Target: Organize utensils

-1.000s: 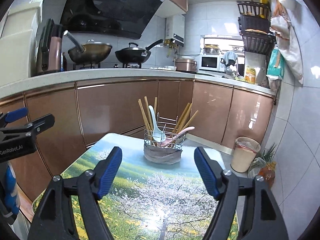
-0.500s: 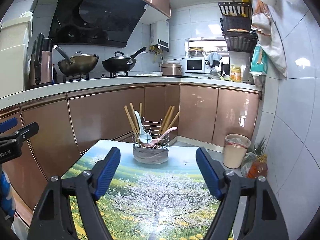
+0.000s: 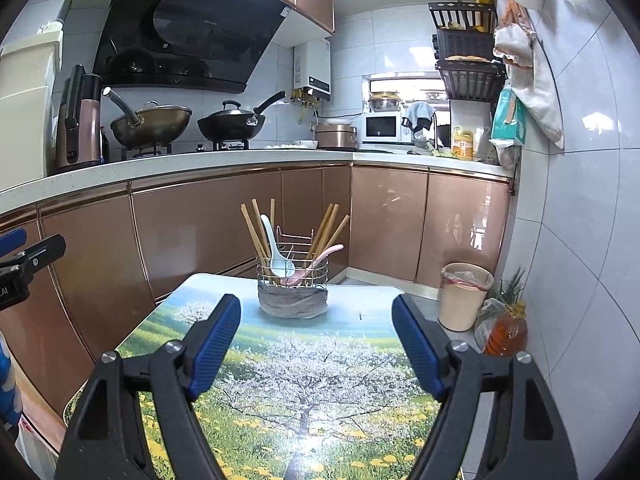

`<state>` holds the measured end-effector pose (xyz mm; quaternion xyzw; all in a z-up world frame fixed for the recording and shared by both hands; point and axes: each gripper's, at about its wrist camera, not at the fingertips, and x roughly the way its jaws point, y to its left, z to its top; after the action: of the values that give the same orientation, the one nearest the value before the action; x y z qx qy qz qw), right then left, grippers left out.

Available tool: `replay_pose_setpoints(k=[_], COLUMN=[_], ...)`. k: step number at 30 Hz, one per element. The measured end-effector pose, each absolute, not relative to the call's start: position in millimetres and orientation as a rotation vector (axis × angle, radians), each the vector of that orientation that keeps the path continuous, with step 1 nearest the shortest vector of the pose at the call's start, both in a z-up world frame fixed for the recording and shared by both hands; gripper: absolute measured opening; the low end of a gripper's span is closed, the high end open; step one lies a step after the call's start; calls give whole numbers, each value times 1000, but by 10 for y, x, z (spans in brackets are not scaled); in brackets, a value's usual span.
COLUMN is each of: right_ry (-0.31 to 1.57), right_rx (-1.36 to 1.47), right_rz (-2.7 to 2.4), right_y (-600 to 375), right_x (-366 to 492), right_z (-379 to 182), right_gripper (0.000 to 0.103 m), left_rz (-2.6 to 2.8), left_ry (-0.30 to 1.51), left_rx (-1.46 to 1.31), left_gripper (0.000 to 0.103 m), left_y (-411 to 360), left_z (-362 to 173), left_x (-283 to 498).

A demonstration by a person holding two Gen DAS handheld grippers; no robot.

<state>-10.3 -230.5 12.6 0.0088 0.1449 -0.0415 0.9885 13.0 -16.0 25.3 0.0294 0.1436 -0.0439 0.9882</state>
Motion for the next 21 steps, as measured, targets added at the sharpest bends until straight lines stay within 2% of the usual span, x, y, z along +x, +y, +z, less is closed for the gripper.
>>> replay_pose_setpoints(k=[21], right_ry=[305], right_rx=[19], right_rz=[-106], right_y=[-2355], right_x=[-153], right_z=[64], right_gripper=[77], left_rz=[-107], left_ry=[315], left_rx=[60], left_gripper=[103], left_y=[-154], left_z=[157], left_x=[125])
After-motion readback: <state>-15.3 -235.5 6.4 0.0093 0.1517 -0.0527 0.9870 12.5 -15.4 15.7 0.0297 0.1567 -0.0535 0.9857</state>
